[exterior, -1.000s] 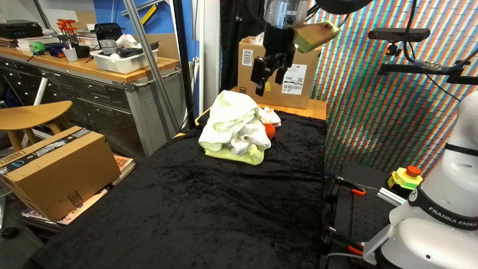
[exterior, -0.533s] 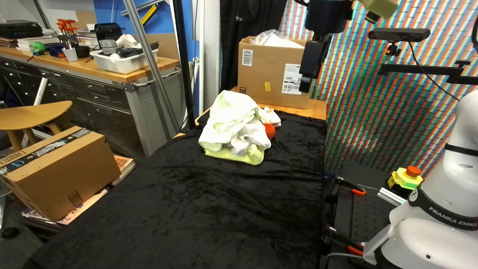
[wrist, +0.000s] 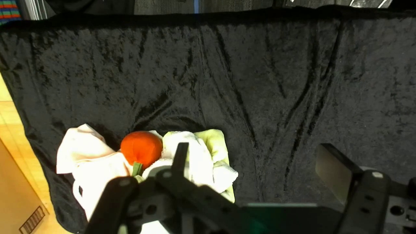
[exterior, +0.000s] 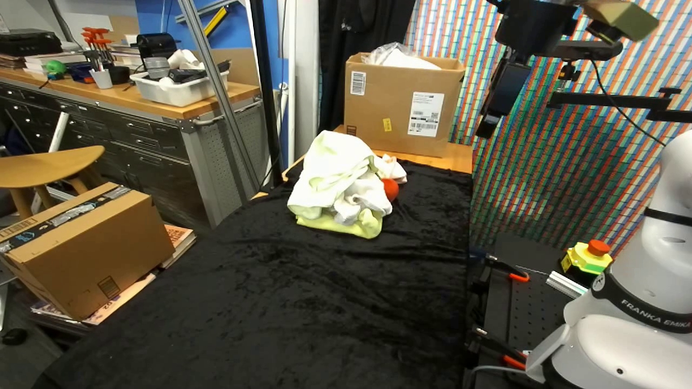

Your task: Pile up all the objects on the table

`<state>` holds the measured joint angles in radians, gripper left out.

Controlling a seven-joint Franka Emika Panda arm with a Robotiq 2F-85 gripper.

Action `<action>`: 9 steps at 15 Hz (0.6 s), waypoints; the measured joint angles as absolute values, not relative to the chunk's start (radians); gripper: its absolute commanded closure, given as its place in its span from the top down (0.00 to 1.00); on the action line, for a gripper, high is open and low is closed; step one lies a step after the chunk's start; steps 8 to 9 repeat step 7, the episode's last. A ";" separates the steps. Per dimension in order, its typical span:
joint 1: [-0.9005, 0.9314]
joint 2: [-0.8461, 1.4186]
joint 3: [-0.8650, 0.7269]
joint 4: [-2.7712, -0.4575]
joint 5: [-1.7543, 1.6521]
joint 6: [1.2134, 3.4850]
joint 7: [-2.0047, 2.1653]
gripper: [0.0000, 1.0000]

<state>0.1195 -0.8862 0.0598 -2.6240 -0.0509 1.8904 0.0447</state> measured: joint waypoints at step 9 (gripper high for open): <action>0.116 -1.016 0.004 -2.757 -0.053 2.032 -0.048 1.00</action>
